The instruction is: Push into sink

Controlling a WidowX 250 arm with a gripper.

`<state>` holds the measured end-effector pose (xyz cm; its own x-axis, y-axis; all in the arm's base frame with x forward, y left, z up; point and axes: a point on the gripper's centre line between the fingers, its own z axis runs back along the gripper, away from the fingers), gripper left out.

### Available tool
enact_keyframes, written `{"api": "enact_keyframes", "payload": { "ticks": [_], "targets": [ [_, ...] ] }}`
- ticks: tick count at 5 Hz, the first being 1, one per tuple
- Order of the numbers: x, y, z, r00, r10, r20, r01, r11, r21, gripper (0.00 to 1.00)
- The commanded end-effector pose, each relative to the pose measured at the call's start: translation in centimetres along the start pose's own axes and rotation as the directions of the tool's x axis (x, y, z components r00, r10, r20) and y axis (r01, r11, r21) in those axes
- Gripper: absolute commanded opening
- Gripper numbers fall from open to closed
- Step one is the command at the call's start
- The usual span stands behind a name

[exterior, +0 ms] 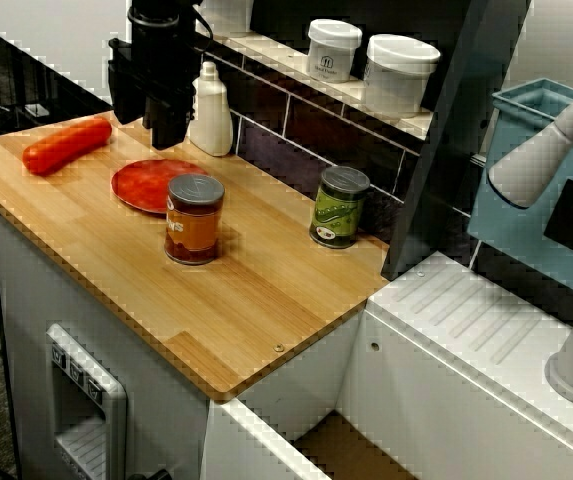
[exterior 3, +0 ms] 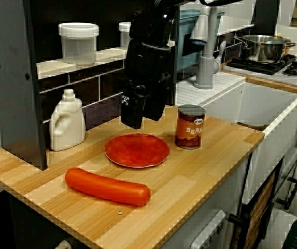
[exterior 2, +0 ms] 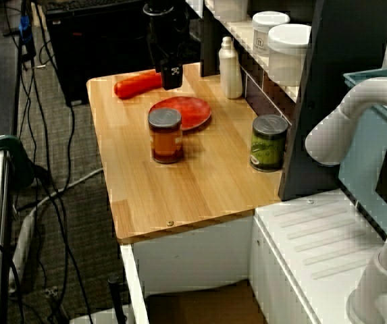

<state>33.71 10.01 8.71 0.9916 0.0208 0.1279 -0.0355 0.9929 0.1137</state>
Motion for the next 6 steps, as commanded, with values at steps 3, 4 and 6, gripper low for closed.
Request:
{"api": "enact_keyframes", "payload": {
  "ticks": [3, 4, 6],
  "targets": [
    [-2.8, 0.9, 0.1, 0.996, -0.080, 0.028, 0.079, 0.997, 0.026, 1.00],
    [-3.0, 0.4, -0.3, 0.996, -0.089, 0.029, 0.088, 0.995, 0.036, 0.64],
    [-2.6, -0.6, -1.0, 0.996, -0.093, 0.016, 0.092, 0.995, 0.033, 0.00]
  ]
}}
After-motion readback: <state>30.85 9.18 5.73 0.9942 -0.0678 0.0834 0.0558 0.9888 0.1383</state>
